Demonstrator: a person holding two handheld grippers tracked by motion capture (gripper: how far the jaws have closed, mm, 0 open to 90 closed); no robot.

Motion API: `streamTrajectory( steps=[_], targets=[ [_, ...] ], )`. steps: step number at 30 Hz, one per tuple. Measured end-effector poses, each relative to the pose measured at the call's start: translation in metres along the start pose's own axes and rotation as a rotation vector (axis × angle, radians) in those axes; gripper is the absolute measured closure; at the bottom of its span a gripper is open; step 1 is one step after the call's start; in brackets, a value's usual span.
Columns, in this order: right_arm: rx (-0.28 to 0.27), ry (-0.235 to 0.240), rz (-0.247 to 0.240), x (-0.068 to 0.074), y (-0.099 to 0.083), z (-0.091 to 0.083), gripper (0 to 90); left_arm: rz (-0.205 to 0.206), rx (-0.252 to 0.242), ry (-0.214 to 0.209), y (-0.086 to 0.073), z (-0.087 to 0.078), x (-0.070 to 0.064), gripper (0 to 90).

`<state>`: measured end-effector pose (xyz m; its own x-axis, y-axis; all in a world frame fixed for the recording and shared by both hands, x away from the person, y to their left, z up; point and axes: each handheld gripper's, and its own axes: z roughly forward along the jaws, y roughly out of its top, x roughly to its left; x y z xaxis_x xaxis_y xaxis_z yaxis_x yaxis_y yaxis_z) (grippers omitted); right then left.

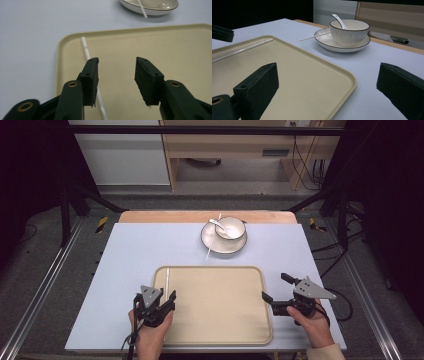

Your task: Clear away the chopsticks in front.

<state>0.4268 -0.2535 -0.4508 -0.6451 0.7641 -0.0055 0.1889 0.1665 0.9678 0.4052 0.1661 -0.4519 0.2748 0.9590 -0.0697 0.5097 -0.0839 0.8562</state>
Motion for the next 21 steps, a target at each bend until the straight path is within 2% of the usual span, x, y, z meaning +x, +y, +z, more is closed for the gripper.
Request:
streamTrajectory(
  steps=[3, 9, 10, 13, 14, 15, 17, 21],
  targets=[
    [0.002, -0.002, -0.002, 0.0, 0.0, 0.0, 4.4, 0.027, 0.027, -0.059, 0.012, 0.015, -0.003, 49.8],
    [0.011, -0.004, -0.006, -0.001, -0.001, 0.001, 4.4, 0.133, 0.059, -0.148, 0.043, 0.043, -0.007, 42.4],
    [0.011, -0.003, -0.009, -0.001, -0.001, 0.001, 4.4, 0.137, 0.055, -0.162, 0.049, 0.048, -0.007, 41.2],
    [0.019, -0.004, -0.012, 0.0, -0.001, 0.002, 4.4, 0.186, 0.057, -0.175, 0.063, 0.065, -0.011, 38.0],
    [0.019, -0.004, -0.019, 0.0, -0.001, 0.002, 4.4, 0.265, 0.067, -0.162, 0.071, 0.075, -0.017, 36.2],
    [0.021, -0.004, -0.02, 0.001, -0.001, 0.002, 4.4, 0.265, 0.067, -0.162, 0.071, 0.075, -0.017, 35.4],
    [0.018, -0.001, -0.02, 0.001, -0.001, 0.002, 4.3, 0.295, 0.059, -0.202, 0.078, 0.088, -0.023, 33.9],
    [0.007, 0.003, -0.03, 0.001, -0.001, 0.002, 4.2, 0.313, 0.053, -0.234, 0.087, 0.096, -0.028, 31.3]
  ],
)
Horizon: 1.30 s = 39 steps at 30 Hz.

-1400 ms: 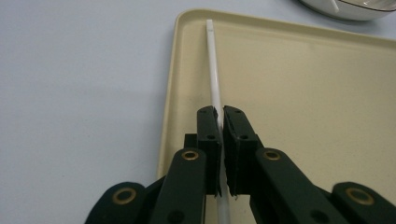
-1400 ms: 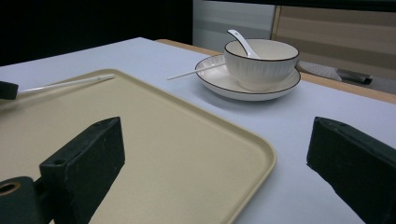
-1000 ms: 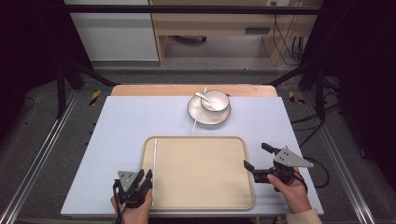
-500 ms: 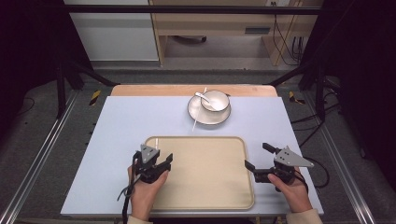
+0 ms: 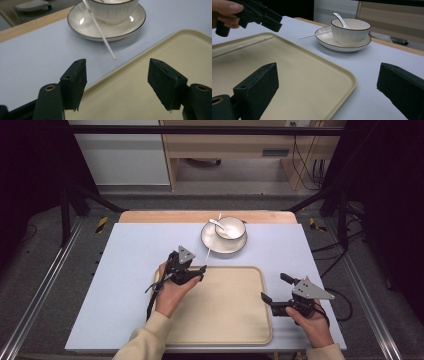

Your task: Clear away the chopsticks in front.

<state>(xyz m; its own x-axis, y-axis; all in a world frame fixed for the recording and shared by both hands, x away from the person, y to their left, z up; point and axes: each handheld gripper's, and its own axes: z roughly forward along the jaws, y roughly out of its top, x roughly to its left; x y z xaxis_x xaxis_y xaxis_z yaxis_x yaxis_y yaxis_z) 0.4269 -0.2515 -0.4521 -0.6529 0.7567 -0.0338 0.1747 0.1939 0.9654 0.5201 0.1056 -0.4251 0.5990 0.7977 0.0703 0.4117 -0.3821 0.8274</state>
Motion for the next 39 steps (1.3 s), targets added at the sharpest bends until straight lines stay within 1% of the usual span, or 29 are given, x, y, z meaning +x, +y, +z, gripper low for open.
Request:
streamTrajectory(
  steps=[2, 4, 5, 6, 7, 10, 12, 14, 15, 16, 17, 20, 21, 24, 26, 27, 28, 29, 30, 31, 33, 34, 35, 37, 38, 39],
  targets=[
    [-0.011, 0.002, -0.01, 0.0, 0.001, -0.001, 4.1, 0.008, -0.021, -0.006, 0.006, 0.003, -0.001, 30.3],
    [-0.026, 0.001, -0.005, 0.001, 0.002, -0.002, 4.2, 0.012, -0.035, -0.015, 0.013, 0.005, -0.001, 30.2],
    [-0.028, -0.001, -0.007, 0.001, 0.002, -0.002, 4.3, 0.0, -0.054, -0.036, 0.019, 0.007, 0.001, 30.3],
    [-0.028, -0.001, -0.007, 0.001, 0.002, -0.002, 4.3, 0.0, -0.054, -0.036, 0.019, 0.007, 0.001, 30.5],
    [-0.03, -0.001, -0.007, 0.001, 0.002, -0.003, 4.3, -0.008, -0.064, -0.046, 0.022, 0.009, 0.002, 30.5],
    [-0.036, -0.004, -0.006, 0.001, 0.003, -0.003, 4.3, -0.006, -0.08, -0.07, 0.031, 0.015, 0.006, 30.7],
    [-0.041, -0.007, 0.003, 0.0, 0.003, -0.004, 4.4, 0.003, -0.099, -0.088, 0.036, 0.021, 0.009, 30.6],
    [-0.041, -0.008, 0.003, 0.0, 0.003, -0.004, 4.5, 0.017, -0.109, -0.088, 0.04, 0.026, 0.012, 30.4],
    [-0.042, -0.007, 0.001, -0.001, 0.003, -0.004, 4.6, 0.012, -0.125, -0.092, 0.043, 0.032, 0.014, 30.1],
    [-0.042, -0.009, -0.002, -0.001, 0.003, -0.004, 4.7, 0.012, -0.125, -0.092, 0.043, 0.032, 0.014, 30.1],
    [-0.042, -0.009, -0.002, -0.001, 0.003, -0.004, 4.7, 0.02, -0.124, -0.092, 0.045, 0.036, 0.015, 30.1],
    [-0.039, -0.013, 0.002, -0.001, 0.003, -0.004, 4.8, 0.053, -0.1, -0.062, 0.047, 0.046, 0.016, 31.5],
    [-0.041, -0.014, 0.003, -0.002, 0.003, -0.004, 4.8, 0.051, -0.098, -0.058, 0.048, 0.05, 0.017, 32.2],
    [-0.041, -0.015, 0.004, -0.002, 0.003, -0.005, 4.9, 0.043, -0.063, -0.026, 0.052, 0.059, 0.019, 34.4],
    [-0.041, -0.014, 0.006, -0.002, 0.003, -0.005, 5.0, 0.031, -0.065, -0.015, 0.055, 0.064, 0.017, 37.1],
    [-0.043, -0.013, 0.004, -0.002, 0.003, -0.005, 5.0, 0.039, -0.045, 0.013, 0.058, 0.068, 0.013, 37.4],
    [-0.043, -0.013, 0.004, -0.002, 0.003, -0.005, 5.0, 0.039, -0.045, 0.013, 0.058, 0.068, 0.013, 38.0],
    [-0.042, -0.015, 0.011, -0.002, 0.003, -0.005, 5.0, 0.013, -0.019, 0.045, 0.058, 0.073, 0.01, 38.9],
    [-0.042, -0.015, 0.011, -0.002, 0.003, -0.005, 5.0, 0.013, -0.019, 0.045, 0.058, 0.073, 0.01, 39.4],
    [-0.041, -0.016, 0.013, -0.002, 0.003, -0.006, 5.0, -0.004, -0.011, 0.046, 0.058, 0.075, 0.009, 39.4],
    [-0.042, -0.016, 0.012, -0.003, 0.003, -0.006, 5.1, -0.01, 0.005, 0.075, 0.057, 0.079, 0.007, 41.6],
    [-0.042, -0.016, 0.015, -0.003, 0.003, -0.006, 5.0, -0.024, 0.014, 0.08, 0.057, 0.083, 0.006, 44.1],
    [-0.042, -0.016, 0.016, -0.003, 0.003, -0.006, 5.1, -0.024, 0.014, 0.08, 0.057, 0.083, 0.006, 45.2],
    [-0.044, -0.017, 0.014, -0.003, 0.003, -0.006, 5.1, -0.035, 0.029, 0.082, 0.056, 0.087, 0.007, 46.2],
    [-0.043, -0.018, 0.016, -0.003, 0.003, -0.006, 5.1, -0.053, 0.037, 0.082, 0.055, 0.091, 0.008, 49.1],
    [-0.043, -0.018, 0.016, -0.003, 0.003, -0.006, 5.1, -0.053, 0.037, 0.082, 0.055, 0.091, 0.008, 50.8]
  ],
)
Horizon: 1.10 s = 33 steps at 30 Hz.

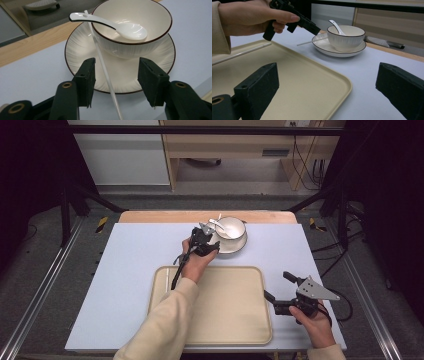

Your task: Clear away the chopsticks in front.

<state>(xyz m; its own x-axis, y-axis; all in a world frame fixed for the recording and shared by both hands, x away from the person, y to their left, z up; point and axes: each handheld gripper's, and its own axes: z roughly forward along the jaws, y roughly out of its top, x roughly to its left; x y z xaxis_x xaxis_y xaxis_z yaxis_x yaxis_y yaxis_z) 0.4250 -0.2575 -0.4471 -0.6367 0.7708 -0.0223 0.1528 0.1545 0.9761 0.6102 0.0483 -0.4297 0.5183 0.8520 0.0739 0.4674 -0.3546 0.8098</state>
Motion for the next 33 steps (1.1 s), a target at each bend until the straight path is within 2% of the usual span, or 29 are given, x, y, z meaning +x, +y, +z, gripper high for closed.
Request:
streamTrajectory(
  steps=[2, 6, 8, 10, 18, 33],
  targets=[
    [0.002, -0.003, 0.003, -0.001, 0.0, 0.0, 5.1, -0.002, 0.015, 0.021, 0.0, 0.004, 0.001, 53.8],
    [0.001, -0.005, 0.006, -0.002, 0.0, -0.001, 5.1, -0.021, 0.04, 0.035, 0.001, 0.013, 0.004, 58.0],
    [0.002, -0.006, 0.011, -0.002, -0.001, -0.001, 5.1, -0.037, 0.056, 0.029, 0.0, 0.017, 0.005, 60.5],
    [0.003, -0.007, 0.011, -0.002, -0.001, -0.001, 5.1, -0.037, 0.067, 0.037, -0.001, 0.021, 0.005, 61.6],
    [0.006, -0.007, 0.013, -0.003, -0.001, -0.002, 5.1, -0.085, 0.07, 0.039, -0.006, 0.032, 0.007, 70.4],
    [0.007, -0.011, 0.015, -0.004, -0.001, -0.002, 5.3, -0.094, 0.065, 0.051, -0.007, 0.034, 0.009, 82.4]
  ],
)
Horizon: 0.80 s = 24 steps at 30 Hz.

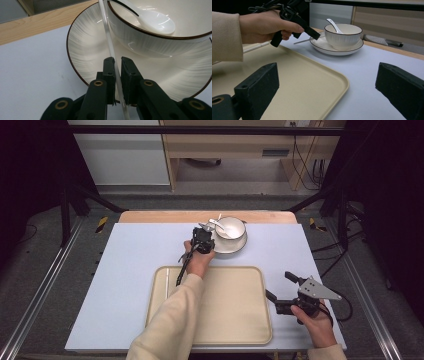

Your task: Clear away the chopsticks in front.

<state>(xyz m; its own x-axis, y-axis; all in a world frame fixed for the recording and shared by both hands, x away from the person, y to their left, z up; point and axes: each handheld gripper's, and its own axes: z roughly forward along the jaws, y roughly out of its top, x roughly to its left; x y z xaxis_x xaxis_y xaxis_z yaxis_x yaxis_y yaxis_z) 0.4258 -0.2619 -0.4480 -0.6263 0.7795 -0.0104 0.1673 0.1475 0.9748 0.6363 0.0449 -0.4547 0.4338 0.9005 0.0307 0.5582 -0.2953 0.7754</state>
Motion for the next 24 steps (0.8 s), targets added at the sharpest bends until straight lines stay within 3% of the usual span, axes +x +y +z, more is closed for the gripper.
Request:
streamTrajectory(
  steps=[14, 20, 24],
  targets=[
    [0.004, 0.002, 0.0, 0.0, -0.001, 0.0, 5.3, -0.013, -0.021, 0.055, 0.0, -0.004, 0.005, 85.9],
    [0.006, 0.004, -0.002, 0.0, -0.001, 0.001, 5.3, -0.025, -0.026, 0.075, -0.003, -0.018, 0.015, 86.0],
    [0.003, 0.005, -0.002, 0.001, 0.0, 0.001, 5.3, -0.073, -0.047, 0.097, -0.012, -0.036, 0.029, 86.0]
  ],
)
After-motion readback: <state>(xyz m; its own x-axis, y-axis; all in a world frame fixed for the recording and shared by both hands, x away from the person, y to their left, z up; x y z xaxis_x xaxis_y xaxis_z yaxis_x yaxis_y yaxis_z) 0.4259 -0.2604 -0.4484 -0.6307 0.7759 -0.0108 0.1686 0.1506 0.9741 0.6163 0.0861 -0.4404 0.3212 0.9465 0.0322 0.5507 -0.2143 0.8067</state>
